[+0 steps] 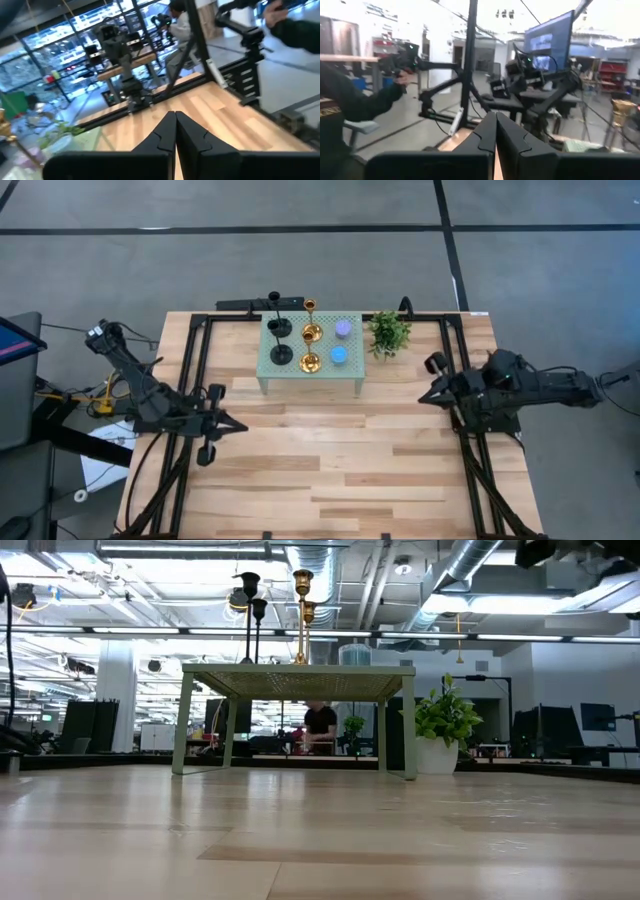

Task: Pick & Place candle stick holders
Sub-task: Return to Home Position

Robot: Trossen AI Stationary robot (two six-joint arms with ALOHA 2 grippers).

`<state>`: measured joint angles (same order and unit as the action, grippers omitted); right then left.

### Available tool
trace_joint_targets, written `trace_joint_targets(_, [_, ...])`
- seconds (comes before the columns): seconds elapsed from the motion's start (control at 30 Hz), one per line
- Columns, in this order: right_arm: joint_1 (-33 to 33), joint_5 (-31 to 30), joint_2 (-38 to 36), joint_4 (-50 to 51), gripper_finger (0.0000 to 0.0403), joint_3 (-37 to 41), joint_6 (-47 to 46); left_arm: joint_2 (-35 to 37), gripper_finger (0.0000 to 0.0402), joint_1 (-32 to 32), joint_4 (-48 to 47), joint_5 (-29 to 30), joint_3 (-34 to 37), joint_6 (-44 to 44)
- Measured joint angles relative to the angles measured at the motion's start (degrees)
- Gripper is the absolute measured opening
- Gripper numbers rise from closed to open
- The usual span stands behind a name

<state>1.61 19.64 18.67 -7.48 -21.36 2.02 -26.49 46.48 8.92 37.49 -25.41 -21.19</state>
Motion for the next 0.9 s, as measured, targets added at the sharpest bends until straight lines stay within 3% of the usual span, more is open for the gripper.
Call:
trace_joint_targets(0.13, [-2.41, 0.00, -1.86, 5.55, 0.0000, -1.21, 0.68, -0.01, 0.0006, -1.91, 0.13, 0.83, 0.00, -3.75])
trace_joint_targets(0.33, [-4.23, -0.06, -8.77, 11.98, 0.0000, -1.21, -1.90, 5.34, 0.0005, -1.38, 0.49, 12.15, 0.00, -4.83])
trace_joint_targets(0.53, [-5.88, -0.16, -18.37, 16.57, 0.0000, -1.23, -1.92, 13.86, 0.0006, 2.22, -0.75, 12.26, 0.00, -10.29])
trace_joint_targets(0.9, [-7.46, -1.87, -18.46, 20.16, 0.0000, -2.75, -1.96, 23.86, 0.0005, 3.49, -9.06, 11.66, 0.00, -11.15])
